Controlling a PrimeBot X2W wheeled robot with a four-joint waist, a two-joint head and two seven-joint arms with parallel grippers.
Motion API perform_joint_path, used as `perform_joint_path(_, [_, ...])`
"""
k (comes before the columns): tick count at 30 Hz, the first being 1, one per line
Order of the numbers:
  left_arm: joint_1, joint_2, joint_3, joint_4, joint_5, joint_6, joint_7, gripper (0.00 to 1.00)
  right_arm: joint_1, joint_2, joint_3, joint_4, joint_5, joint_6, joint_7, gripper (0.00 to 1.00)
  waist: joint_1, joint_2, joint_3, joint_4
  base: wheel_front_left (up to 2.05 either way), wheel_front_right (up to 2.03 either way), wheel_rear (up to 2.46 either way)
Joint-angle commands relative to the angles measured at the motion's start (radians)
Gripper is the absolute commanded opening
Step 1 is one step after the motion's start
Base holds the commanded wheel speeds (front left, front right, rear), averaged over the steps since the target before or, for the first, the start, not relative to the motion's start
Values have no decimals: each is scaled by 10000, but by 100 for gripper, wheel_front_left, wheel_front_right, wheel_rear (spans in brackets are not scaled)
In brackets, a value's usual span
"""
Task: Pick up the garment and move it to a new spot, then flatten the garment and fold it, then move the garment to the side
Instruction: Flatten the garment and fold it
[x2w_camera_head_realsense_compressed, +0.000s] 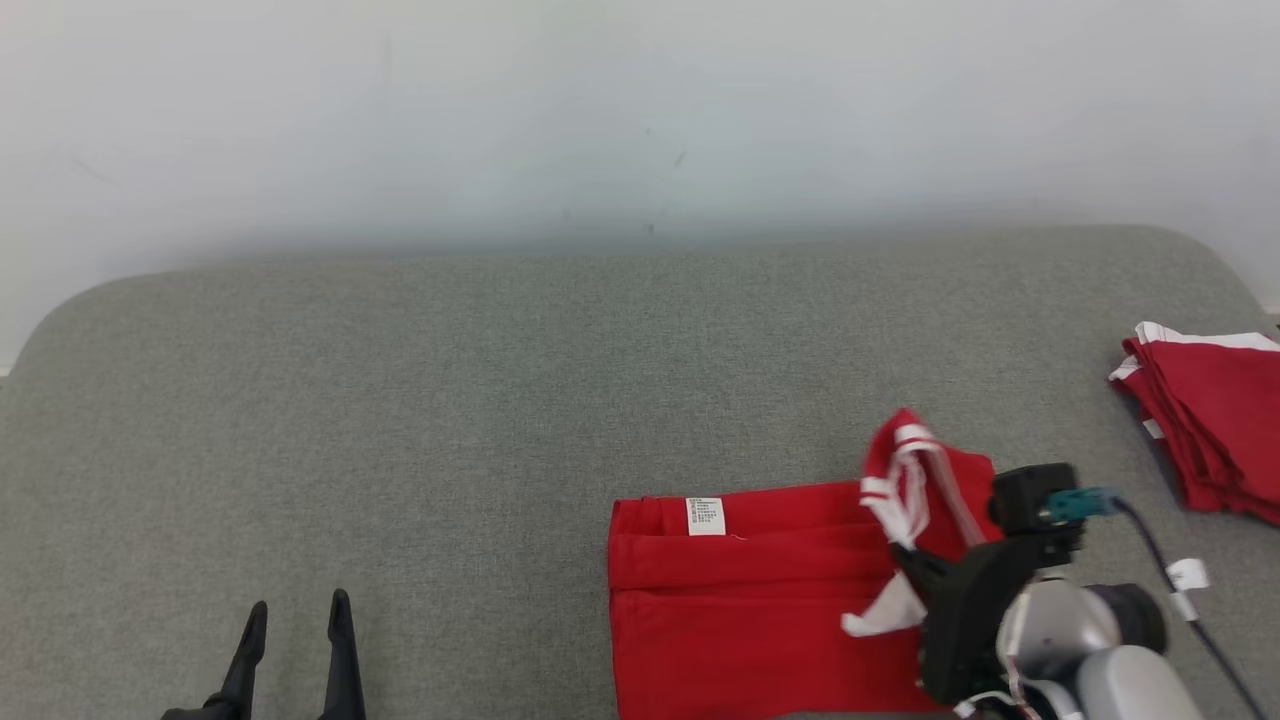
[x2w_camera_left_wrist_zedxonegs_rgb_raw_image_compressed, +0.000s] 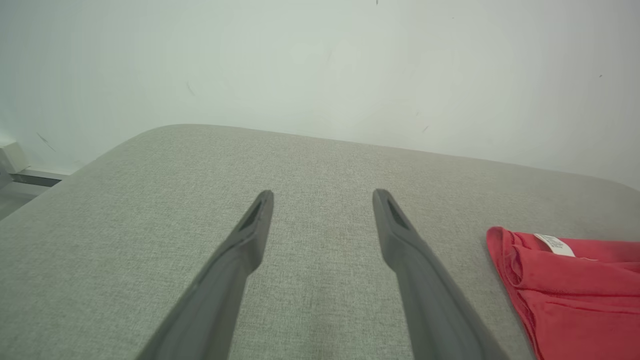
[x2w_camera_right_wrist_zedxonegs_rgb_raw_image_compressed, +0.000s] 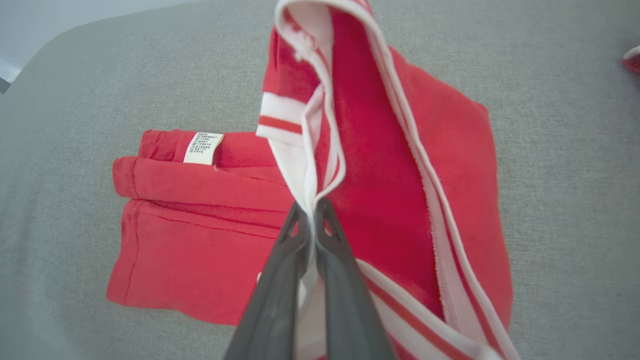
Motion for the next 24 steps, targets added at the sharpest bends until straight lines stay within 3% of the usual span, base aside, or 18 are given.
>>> perform_joint_path(1, [155,-41,0,-55,-22,55,-27,100,-158,151,310,229,195,-29,-128,0,1,0,-14,34,0,0,0])
perform_joint_path(11, [-96,-87,-319,-3,-93,40,-27,100,-963,629,2012,1701,785,-29,-661,0,1,0,188,674,0,0,0])
perform_joint_path(24, [-107,-138,-482,-166,-157,25,-27,100,-1802,738,3048,3184,1679,-28,-1451,0,1,0,594,1291,0,0,0])
